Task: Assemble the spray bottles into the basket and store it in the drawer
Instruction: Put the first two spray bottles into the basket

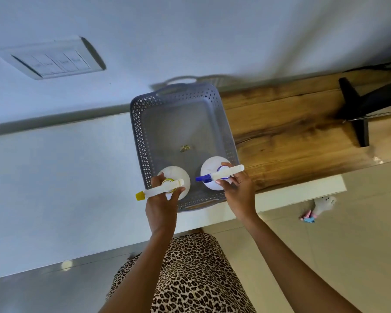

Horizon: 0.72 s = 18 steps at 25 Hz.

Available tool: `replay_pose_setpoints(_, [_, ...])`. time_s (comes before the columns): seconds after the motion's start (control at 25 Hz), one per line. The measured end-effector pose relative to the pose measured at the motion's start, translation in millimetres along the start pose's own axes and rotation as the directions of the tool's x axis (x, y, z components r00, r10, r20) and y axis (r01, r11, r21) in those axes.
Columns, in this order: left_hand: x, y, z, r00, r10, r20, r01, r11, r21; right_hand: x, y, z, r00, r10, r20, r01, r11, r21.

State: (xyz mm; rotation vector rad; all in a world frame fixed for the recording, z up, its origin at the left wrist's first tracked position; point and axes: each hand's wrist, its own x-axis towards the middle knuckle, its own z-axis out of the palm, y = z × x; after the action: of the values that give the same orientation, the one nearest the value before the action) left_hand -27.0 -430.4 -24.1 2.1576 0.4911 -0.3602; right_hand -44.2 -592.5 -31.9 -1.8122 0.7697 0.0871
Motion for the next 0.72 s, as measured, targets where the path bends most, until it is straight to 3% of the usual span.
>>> replay_pose_setpoints(0.24, [4, 2, 6, 0.999, 0.03, 0.011, -0.032, 0.987, 0.157, 5, 4, 5, 0.999, -0.034, -0.011, 0.033, 0.998, -0.045])
replay_pose_setpoints(0.44, [-5, -2, 8, 0.997, -0.03, 0.075, 0.025, 0.998, 0.066, 0, 9, 5, 0.999, -0.032, -0.025, 0.03, 0.994, -0.101])
replay_pose_setpoints(0.56, [-18, -9, 5, 0.997, 0.032, 0.075, -0.034, 0.999, 0.037, -9, 11, 2, 0.999, -0.012, -0.049, 0.007, 0.995, -0.101])
replay_pose_setpoints(0.72, [-54, -26, -5, 0.982, 0.106, 0.154, -0.127, 0.983, 0.131, -38, 8, -4, 0.992, -0.011, -0.127, 0.002, 0.998, -0.069])
